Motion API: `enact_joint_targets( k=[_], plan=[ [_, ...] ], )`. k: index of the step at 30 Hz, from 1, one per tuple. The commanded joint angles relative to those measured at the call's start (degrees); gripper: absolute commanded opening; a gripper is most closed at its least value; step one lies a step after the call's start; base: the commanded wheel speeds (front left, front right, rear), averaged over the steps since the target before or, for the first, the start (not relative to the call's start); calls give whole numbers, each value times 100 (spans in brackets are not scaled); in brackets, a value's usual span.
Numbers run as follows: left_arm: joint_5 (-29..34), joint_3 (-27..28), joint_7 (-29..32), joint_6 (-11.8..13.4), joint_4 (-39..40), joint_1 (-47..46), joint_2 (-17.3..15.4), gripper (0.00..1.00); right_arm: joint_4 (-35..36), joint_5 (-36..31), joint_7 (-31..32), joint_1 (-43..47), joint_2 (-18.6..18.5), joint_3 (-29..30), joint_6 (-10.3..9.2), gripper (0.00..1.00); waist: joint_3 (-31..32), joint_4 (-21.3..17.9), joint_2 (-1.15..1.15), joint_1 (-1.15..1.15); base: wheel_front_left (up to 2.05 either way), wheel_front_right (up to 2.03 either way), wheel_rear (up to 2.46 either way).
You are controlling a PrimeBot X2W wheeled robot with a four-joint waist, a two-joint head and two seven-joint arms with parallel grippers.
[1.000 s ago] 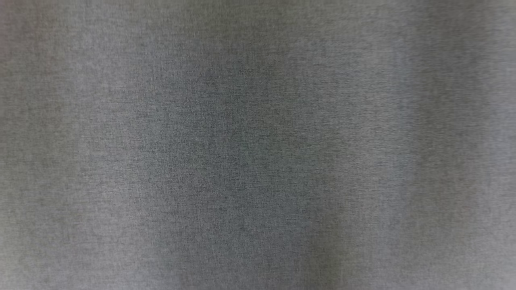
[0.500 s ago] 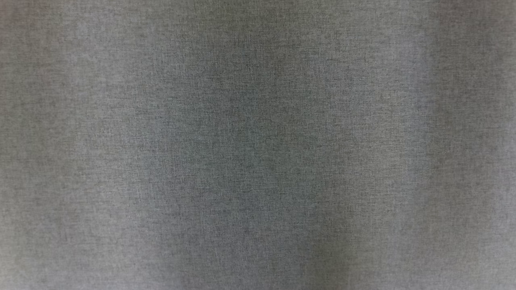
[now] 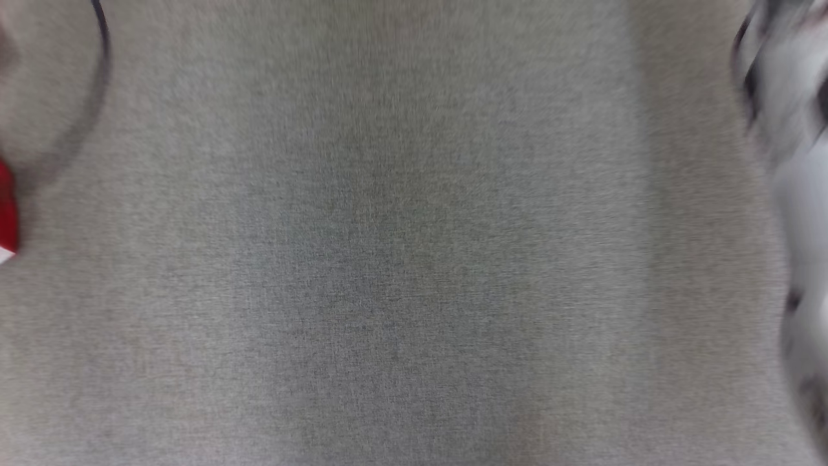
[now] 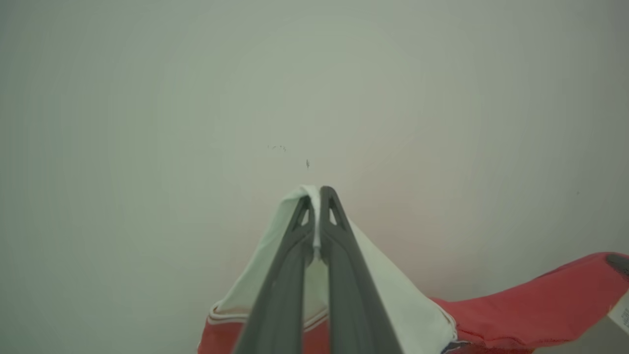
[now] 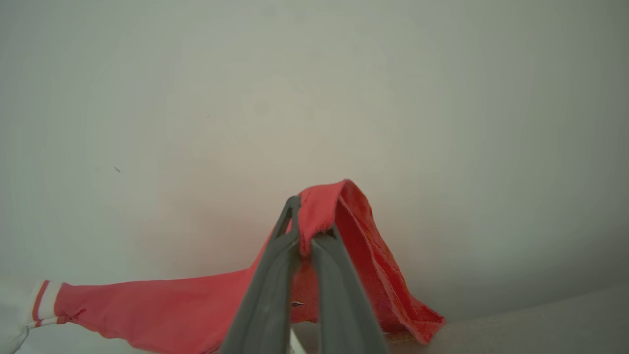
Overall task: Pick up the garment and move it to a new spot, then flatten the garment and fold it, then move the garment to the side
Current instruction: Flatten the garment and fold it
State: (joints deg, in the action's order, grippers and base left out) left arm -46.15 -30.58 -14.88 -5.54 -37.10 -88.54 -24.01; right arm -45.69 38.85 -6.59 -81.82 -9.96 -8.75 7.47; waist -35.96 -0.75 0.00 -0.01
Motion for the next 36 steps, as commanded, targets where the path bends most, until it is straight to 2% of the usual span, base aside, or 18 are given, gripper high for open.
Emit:
enact_joint_targets(
  k=[1, 6, 9, 12, 16, 22, 30, 36],
  plan=[
    [-68, 166, -40, 112, 279, 412, -83, 0, 161, 134, -18, 353, -50, -44, 5, 0, 544, -109, 0, 1, 0, 0, 0],
    [-151, 854, -33, 699, 1990, 2820, -205, 0, 1055, 704, -79, 2105, -200, -216, 5, 0, 1073, -112, 0, 1, 0, 0, 0],
    [-88, 1147, -34, 1029, 2914, 4214, -116, 0, 1480, 951, -102, 3074, -187, -201, 5, 0, 1357, -107, 0, 1, 0, 0, 0],
    [-29, 1395, -34, 1230, 3632, 5426, 39, 0, 1804, 1108, -79, 3987, -115, -180, 5, 0, 1603, -89, 0, 1, 0, 0, 0],
    [51, 1385, -35, 1304, 4109, 6749, 251, 0, 2157, 1201, -27, 5031, -92, -29, 5, 0, 1897, -17, 0, 1, 0, 0, 0],
    [150, 1495, -35, 1334, 4354, 8100, 627, 0, 2576, 1161, 143, 6275, -85, 419, 5, 0, 2299, 73, 0, 1, 0, 0, 0],
    [200, 1547, -35, 1164, 4117, 9201, 1025, 0, 3118, 766, 563, 7608, 95, 957, 5, 0, 2700, 104, 0, 1, 0, 0, 0],
    [273, 1516, -35, 1019, 3859, 9759, 1201, 0, 3608, 315, 989, 8420, 270, 1352, 5, 0, 2932, 136, 0, 1, 0, 0, 0]
  ],
)
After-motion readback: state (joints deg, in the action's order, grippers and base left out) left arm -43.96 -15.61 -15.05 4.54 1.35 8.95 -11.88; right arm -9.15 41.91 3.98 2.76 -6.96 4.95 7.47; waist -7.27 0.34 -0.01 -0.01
